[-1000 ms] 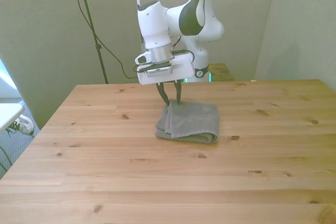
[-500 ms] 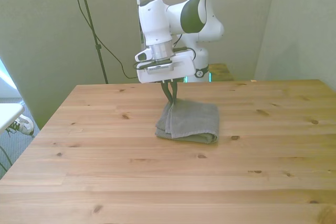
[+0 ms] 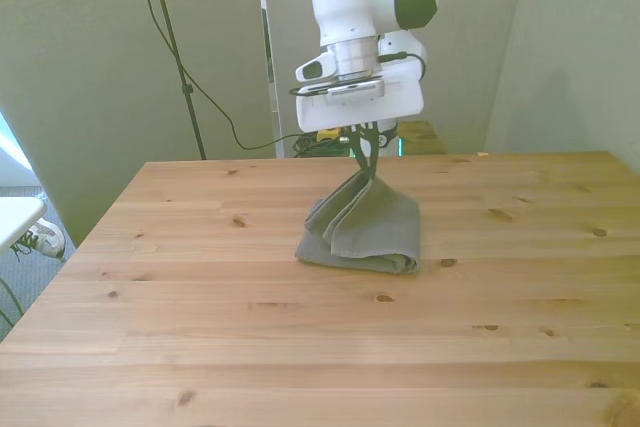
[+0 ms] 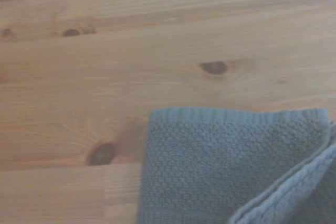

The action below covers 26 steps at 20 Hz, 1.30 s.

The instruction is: Unfold the towel

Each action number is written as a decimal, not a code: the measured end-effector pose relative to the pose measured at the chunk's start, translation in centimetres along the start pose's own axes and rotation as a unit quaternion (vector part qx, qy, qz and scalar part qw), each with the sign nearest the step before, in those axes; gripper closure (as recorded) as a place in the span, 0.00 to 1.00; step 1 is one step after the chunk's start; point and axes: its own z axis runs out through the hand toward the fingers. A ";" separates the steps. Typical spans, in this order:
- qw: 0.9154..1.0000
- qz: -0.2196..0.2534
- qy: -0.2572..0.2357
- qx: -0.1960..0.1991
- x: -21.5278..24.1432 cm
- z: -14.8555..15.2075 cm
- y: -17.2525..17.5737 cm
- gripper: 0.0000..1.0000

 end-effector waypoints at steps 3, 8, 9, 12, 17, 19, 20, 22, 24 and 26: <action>1.000 -0.010 0.002 0.000 -1.6 -0.3 -3.1 1.00; 0.999 -0.034 0.006 -0.001 -3.2 0.8 -9.4 1.00; 0.999 -0.041 0.005 -0.001 -3.6 1.4 -11.0 1.00; 0.998 -0.062 -0.001 0.000 -4.7 4.1 -16.3 1.00; 0.994 -0.105 -0.036 -0.013 -7.8 11.4 -23.1 1.00; 0.992 -0.119 -0.048 -0.019 -9.5 13.4 -24.5 1.00; 0.991 -0.125 -0.051 -0.019 -10.1 13.8 -25.0 1.00; 0.989 -0.133 -0.054 -0.019 -11.2 14.0 -25.5 0.00; 0.989 -0.137 -0.052 -0.022 -11.4 13.8 -25.6 0.00; 0.990 -0.132 -0.048 -0.025 -10.8 13.7 -25.3 0.00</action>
